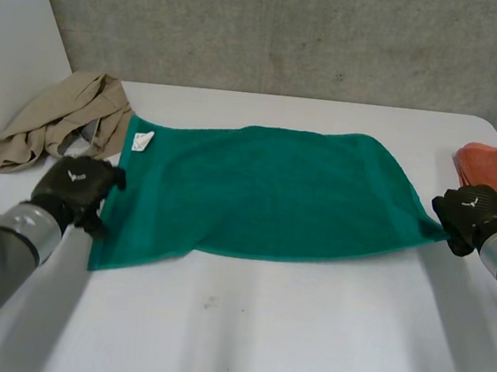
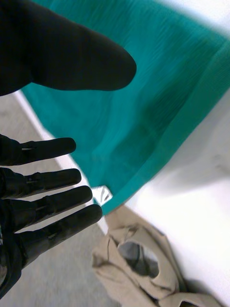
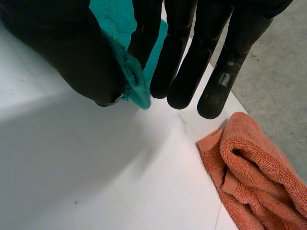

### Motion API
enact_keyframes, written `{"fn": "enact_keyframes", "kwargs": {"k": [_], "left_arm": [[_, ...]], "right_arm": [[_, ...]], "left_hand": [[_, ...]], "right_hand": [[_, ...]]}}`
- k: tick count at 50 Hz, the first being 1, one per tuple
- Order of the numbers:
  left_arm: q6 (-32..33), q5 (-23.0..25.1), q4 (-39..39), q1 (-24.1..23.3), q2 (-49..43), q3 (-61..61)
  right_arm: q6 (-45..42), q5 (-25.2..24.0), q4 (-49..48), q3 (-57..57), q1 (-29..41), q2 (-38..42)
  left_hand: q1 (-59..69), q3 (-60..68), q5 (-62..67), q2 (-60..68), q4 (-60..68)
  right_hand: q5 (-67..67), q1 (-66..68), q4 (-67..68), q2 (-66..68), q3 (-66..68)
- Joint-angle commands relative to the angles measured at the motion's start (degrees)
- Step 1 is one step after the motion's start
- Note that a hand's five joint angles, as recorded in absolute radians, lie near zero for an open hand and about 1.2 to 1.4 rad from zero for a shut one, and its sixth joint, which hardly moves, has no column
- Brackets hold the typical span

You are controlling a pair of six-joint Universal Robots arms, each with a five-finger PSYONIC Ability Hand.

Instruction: Fold the laundry.

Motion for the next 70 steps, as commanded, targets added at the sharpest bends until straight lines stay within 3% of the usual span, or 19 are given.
{"fn": "enact_keyframes", "kwargs": {"k": [1,21,46,62,70], "left_arm": [[4.25,-0.21,-0.27,-0.60,0.83,-3.92],[4.87,-1.35,1.23,-0.07,-8.14,-1.73],[4.96,-1.36,3.86,0.11,-11.30,0.82],[5.57,-1.36,5.45,-0.42,-13.68,4.07],[6.80,-1.18,5.53,-0.59,-14.03,4.43]], "right_arm": [[-0.01,-0.04,0.22,0.34,0.07,0.00],[-0.10,-0.13,0.31,0.78,0.07,0.00],[-0.10,-0.48,-0.13,2.36,0.07,0.00],[-0.10,-0.48,-0.13,3.24,-0.02,0.00],[-0.10,-0.48,-0.13,3.24,-0.02,0.00]], "left_hand": [[4.80,5.00,4.48,4.86,4.59],[2.95,3.14,2.63,3.01,2.74],[5.14,5.33,4.81,5.20,4.92],[14.89,15.08,14.57,14.95,14.68],[31.70,31.89,31.38,31.76,31.48]], "right_hand": [[13.20,22.64,11.63,12.49,12.02],[13.20,22.64,11.63,12.49,12.02],[13.20,22.64,11.63,12.49,12.02],[13.20,22.64,11.63,12.49,12.02],[13.20,22.64,11.63,12.49,12.02]]}}
